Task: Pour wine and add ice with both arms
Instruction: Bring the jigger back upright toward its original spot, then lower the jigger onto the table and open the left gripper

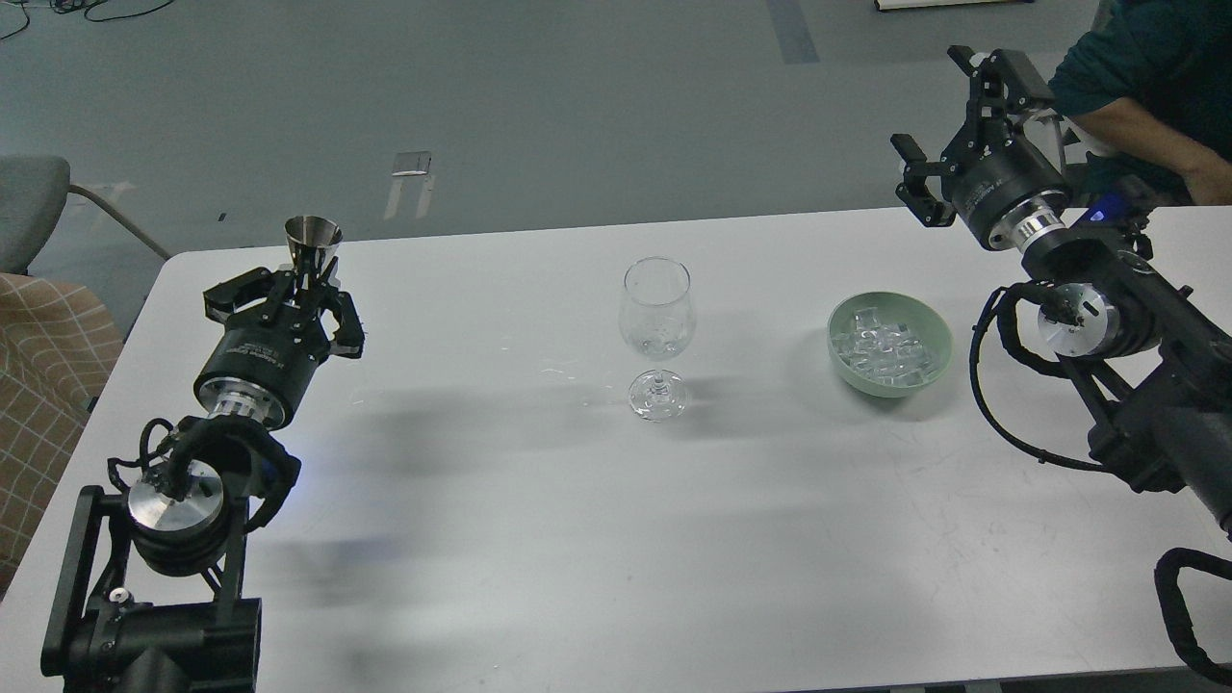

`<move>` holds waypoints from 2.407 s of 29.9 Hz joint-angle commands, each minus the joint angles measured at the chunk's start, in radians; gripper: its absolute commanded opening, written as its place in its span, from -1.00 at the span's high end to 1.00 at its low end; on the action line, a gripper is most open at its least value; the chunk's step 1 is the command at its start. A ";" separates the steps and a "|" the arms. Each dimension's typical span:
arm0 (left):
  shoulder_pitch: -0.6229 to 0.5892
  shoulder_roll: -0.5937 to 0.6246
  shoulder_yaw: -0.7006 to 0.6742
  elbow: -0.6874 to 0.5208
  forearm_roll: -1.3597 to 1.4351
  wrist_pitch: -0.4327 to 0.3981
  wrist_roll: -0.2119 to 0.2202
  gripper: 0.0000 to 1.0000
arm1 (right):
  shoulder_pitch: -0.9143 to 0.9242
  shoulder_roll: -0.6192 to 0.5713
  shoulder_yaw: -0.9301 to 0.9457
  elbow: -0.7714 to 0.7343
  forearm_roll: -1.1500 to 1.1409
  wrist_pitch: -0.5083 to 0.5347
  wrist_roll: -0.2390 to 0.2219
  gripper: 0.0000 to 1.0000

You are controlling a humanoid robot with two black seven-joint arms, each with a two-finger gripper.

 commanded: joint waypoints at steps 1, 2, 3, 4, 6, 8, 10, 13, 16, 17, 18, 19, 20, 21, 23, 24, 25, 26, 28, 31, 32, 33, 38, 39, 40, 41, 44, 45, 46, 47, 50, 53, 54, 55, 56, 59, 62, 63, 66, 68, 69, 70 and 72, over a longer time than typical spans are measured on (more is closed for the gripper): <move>0.025 0.000 0.002 0.065 0.012 -0.049 -0.024 0.92 | -0.003 0.004 0.000 0.000 -0.001 0.000 0.000 -1.00; 0.027 0.000 0.002 0.083 0.012 -0.054 -0.029 0.90 | -0.003 0.006 -0.001 0.000 -0.001 -0.001 0.000 -1.00; 0.027 0.000 0.002 0.091 0.014 -0.055 -0.030 0.89 | -0.003 0.004 -0.001 0.000 -0.001 -0.001 0.000 -1.00; 0.027 0.000 0.002 0.095 0.014 -0.055 -0.033 0.88 | -0.003 0.004 0.000 0.000 -0.001 -0.001 0.000 -1.00; 0.027 0.000 0.005 0.103 0.014 -0.059 -0.035 0.86 | -0.008 0.003 0.000 0.000 -0.001 -0.003 0.000 -1.00; 0.027 0.000 0.009 0.123 0.015 -0.068 -0.036 0.78 | -0.009 0.001 0.000 0.002 -0.001 -0.003 0.000 -1.00; 0.027 0.000 0.011 0.145 0.018 -0.069 -0.040 0.70 | -0.011 0.003 0.000 0.002 -0.001 -0.003 0.000 -1.00; 0.027 0.000 0.011 0.175 0.026 -0.071 -0.066 0.65 | -0.021 0.003 0.000 0.003 -0.001 -0.004 0.000 -1.00; 0.027 0.000 0.011 0.177 0.028 -0.069 -0.070 0.60 | -0.023 0.001 0.000 0.003 -0.001 -0.004 0.000 -1.00; 0.027 0.000 0.011 0.178 0.028 -0.069 -0.070 0.59 | -0.023 0.001 0.000 0.003 -0.001 -0.004 0.000 -1.00; 0.027 0.000 0.011 0.178 0.028 -0.071 -0.070 0.57 | -0.024 0.001 0.000 0.003 0.000 -0.004 0.000 -1.00; 0.027 0.000 0.009 0.184 0.028 -0.069 -0.070 0.56 | -0.024 0.001 0.000 0.003 -0.001 -0.004 0.000 -1.00; 0.027 0.000 0.009 0.184 0.028 -0.069 -0.070 0.56 | -0.024 0.001 0.002 0.003 -0.001 -0.004 0.000 -1.00; 0.027 0.000 0.011 0.186 0.028 -0.069 -0.070 0.56 | -0.024 0.003 0.002 0.003 -0.001 -0.004 0.000 -1.00; 0.025 0.000 0.011 0.188 0.028 -0.069 -0.070 0.55 | -0.024 0.003 0.002 0.003 -0.001 -0.004 0.000 -1.00; 0.025 0.000 0.011 0.186 0.028 -0.069 -0.070 0.53 | -0.024 0.003 0.002 0.003 -0.001 -0.004 0.000 -1.00; 0.025 0.000 0.011 0.188 0.028 -0.069 -0.070 0.46 | -0.024 0.003 0.002 0.002 -0.001 -0.004 0.000 -1.00; 0.025 0.000 0.011 0.188 0.028 -0.069 -0.070 0.45 | -0.024 0.003 0.002 0.002 -0.001 -0.004 0.000 -1.00; 0.025 0.000 0.009 0.188 0.028 -0.069 -0.070 0.42 | -0.024 0.003 0.002 0.002 -0.001 -0.004 0.000 -1.00; 0.025 0.000 0.009 0.189 0.028 -0.068 -0.072 0.36 | -0.024 0.003 0.002 0.002 -0.001 -0.004 0.000 -1.00; 0.025 0.000 0.009 0.189 0.028 -0.068 -0.072 0.33 | -0.024 0.003 0.002 0.002 -0.001 -0.004 0.000 -1.00; 0.025 0.000 0.009 0.189 0.028 -0.066 -0.072 0.27 | -0.024 0.003 0.000 0.002 -0.001 -0.004 0.000 -1.00; 0.025 0.000 0.005 0.192 0.028 -0.066 -0.072 0.10 | -0.024 0.003 0.002 0.002 -0.001 -0.004 0.000 -1.00; 0.024 0.000 0.005 0.192 0.028 -0.066 -0.072 0.03 | -0.024 0.003 0.002 0.002 -0.001 -0.004 0.000 -1.00; 0.024 0.000 0.003 0.192 0.028 -0.066 -0.072 0.01 | -0.024 0.003 0.002 0.002 -0.001 -0.004 0.000 -1.00; 0.024 0.000 0.005 0.192 0.028 -0.066 -0.072 -0.02 | -0.024 0.003 0.002 0.002 -0.001 -0.004 0.000 -1.00; 0.021 0.000 0.005 0.192 0.028 -0.066 -0.072 -0.07 | -0.024 0.003 0.002 0.002 -0.001 -0.004 0.000 -1.00; 0.019 0.000 0.003 0.192 0.028 -0.066 -0.072 -0.08 | -0.024 0.003 0.002 0.002 -0.001 -0.004 0.000 -1.00; 0.019 0.000 0.005 0.192 0.026 -0.066 -0.072 -0.09 | -0.024 0.003 0.002 0.002 -0.001 -0.004 0.000 -1.00; 0.018 0.000 0.005 0.192 0.028 -0.066 -0.072 -0.10 | -0.024 0.003 0.002 0.002 -0.001 -0.004 0.000 -1.00; 0.018 0.000 0.005 0.194 0.028 -0.065 -0.072 -0.16 | -0.024 0.003 0.000 0.002 -0.001 -0.004 0.000 -1.00; 0.016 0.000 0.006 0.200 0.028 -0.063 -0.072 -0.16 | -0.024 0.003 0.000 0.002 -0.001 -0.004 0.000 -1.00; 0.016 0.000 0.008 0.206 0.028 -0.063 -0.072 -0.15 | -0.024 0.003 0.000 0.002 -0.001 -0.004 0.000 -1.00; 0.016 0.000 0.009 0.207 0.028 -0.063 -0.072 -0.12 | -0.024 0.003 0.000 0.002 -0.001 -0.004 0.000 -1.00; 0.016 0.000 0.011 0.211 0.029 -0.063 -0.072 -0.01 | -0.024 0.003 0.000 0.002 -0.001 -0.004 0.000 -1.00; 0.016 0.000 0.014 0.211 0.050 -0.063 -0.081 0.30 | -0.024 0.003 0.000 0.002 -0.001 -0.004 0.000 -1.00; 0.014 0.000 0.014 0.212 0.092 -0.062 -0.104 0.40 | -0.024 0.003 0.000 0.002 -0.001 -0.004 0.000 -1.00; 0.014 0.000 0.014 0.212 0.092 -0.062 -0.104 0.41 | -0.024 0.003 0.000 0.002 -0.001 -0.004 0.000 -1.00; 0.014 0.000 0.012 0.212 0.094 -0.066 -0.106 0.70 | -0.024 0.003 0.000 0.002 -0.001 -0.004 0.000 -1.00; 0.013 0.000 0.011 0.212 0.089 -0.068 -0.107 1.00 | -0.026 0.003 0.000 0.002 -0.001 -0.004 0.000 -1.00; 0.013 0.000 0.011 0.211 0.089 -0.068 -0.107 1.00 | -0.024 0.003 0.000 0.002 -0.001 -0.004 0.000 -1.00; 0.013 0.000 0.011 0.212 0.087 -0.069 -0.106 1.00 | -0.024 0.003 0.000 0.002 -0.001 -0.004 0.000 -1.00; 0.013 0.000 0.011 0.211 0.086 -0.069 -0.106 1.00 | -0.026 0.003 0.000 0.002 -0.001 -0.004 0.000 -1.00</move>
